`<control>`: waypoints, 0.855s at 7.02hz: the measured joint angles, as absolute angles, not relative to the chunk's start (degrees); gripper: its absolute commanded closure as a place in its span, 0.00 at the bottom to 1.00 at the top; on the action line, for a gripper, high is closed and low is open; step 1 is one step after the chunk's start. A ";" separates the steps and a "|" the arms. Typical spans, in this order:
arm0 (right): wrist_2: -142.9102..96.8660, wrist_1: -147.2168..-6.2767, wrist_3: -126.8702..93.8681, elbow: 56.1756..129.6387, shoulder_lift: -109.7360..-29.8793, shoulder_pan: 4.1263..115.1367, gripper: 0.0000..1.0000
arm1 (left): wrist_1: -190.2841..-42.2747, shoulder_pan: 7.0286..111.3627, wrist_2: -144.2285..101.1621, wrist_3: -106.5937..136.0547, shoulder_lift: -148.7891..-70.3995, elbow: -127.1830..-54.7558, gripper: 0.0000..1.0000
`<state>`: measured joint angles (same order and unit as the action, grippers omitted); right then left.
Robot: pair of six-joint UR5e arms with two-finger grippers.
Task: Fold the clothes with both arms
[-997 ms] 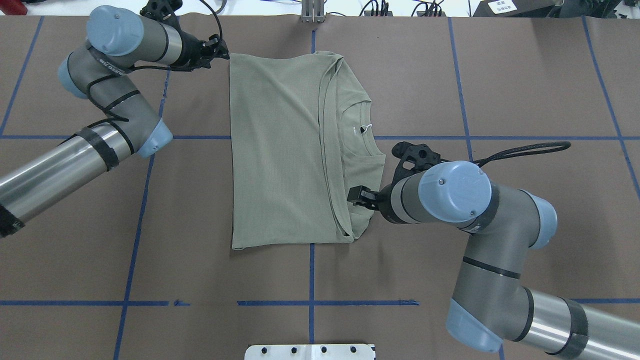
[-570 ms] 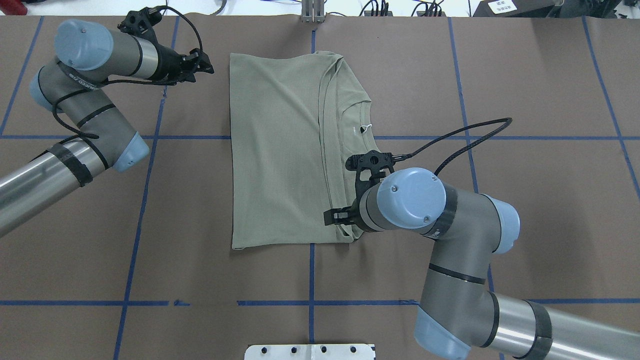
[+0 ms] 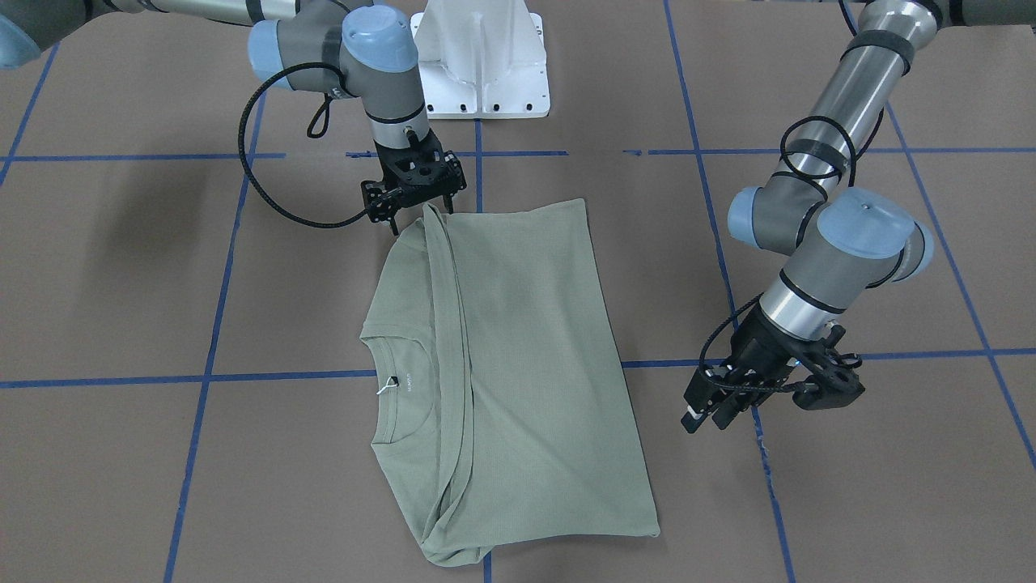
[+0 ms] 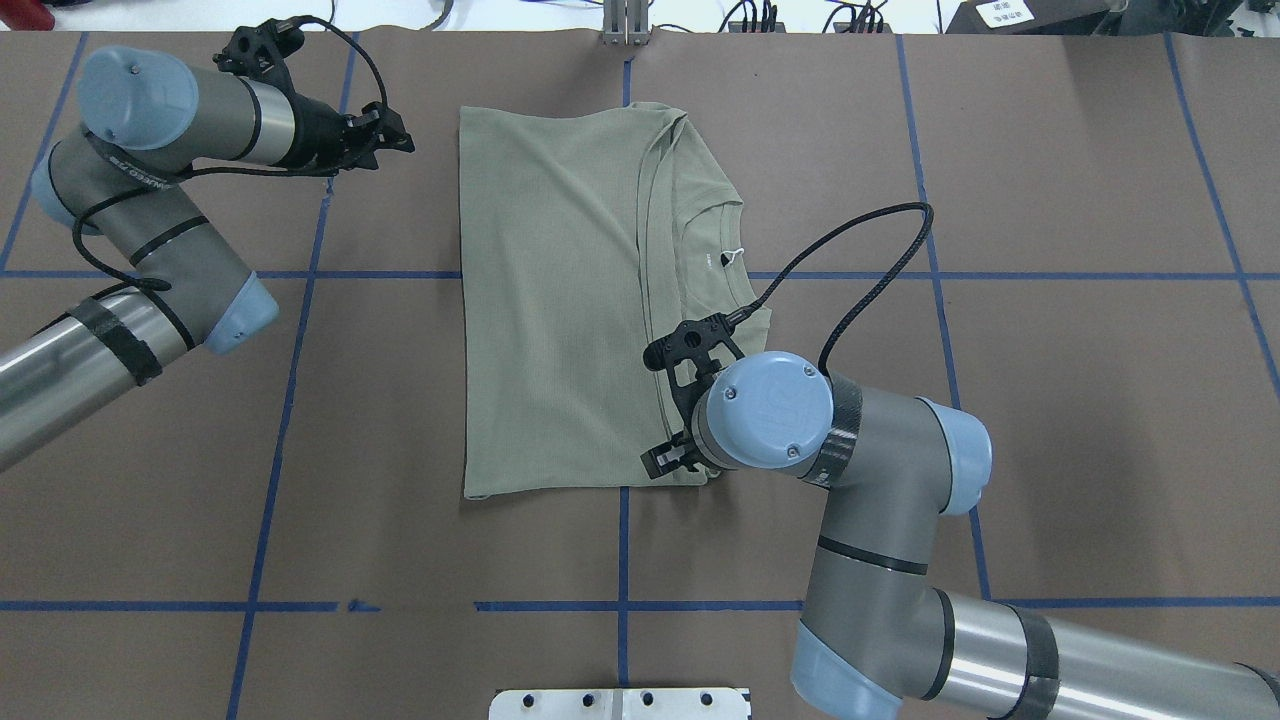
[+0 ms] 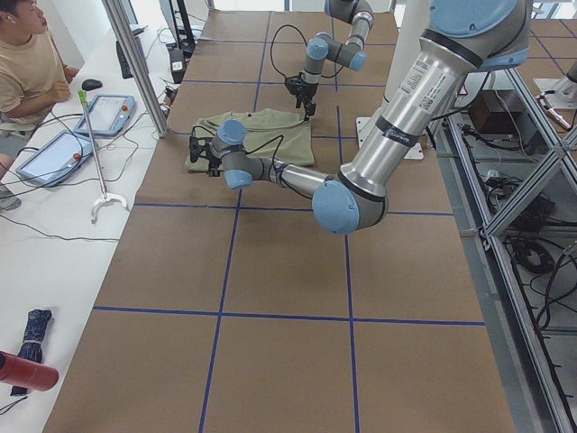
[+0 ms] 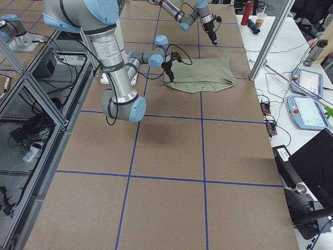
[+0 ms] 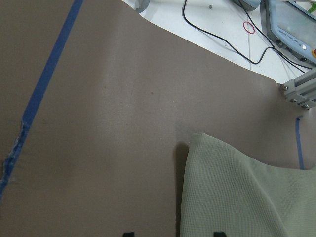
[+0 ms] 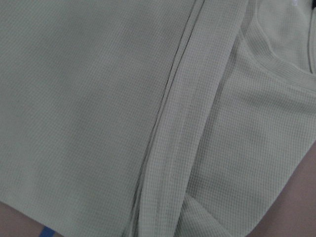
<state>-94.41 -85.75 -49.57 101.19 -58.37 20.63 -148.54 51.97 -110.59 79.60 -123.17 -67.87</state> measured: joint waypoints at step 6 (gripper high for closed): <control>-91.28 -86.67 -44.96 98.06 -57.87 20.07 0.00 | -148.22 52.03 -110.57 80.12 -120.55 -71.67 0.38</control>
<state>-91.28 -86.67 -44.96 98.06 -57.87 20.07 -148.22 52.03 -110.57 80.12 -120.55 -71.67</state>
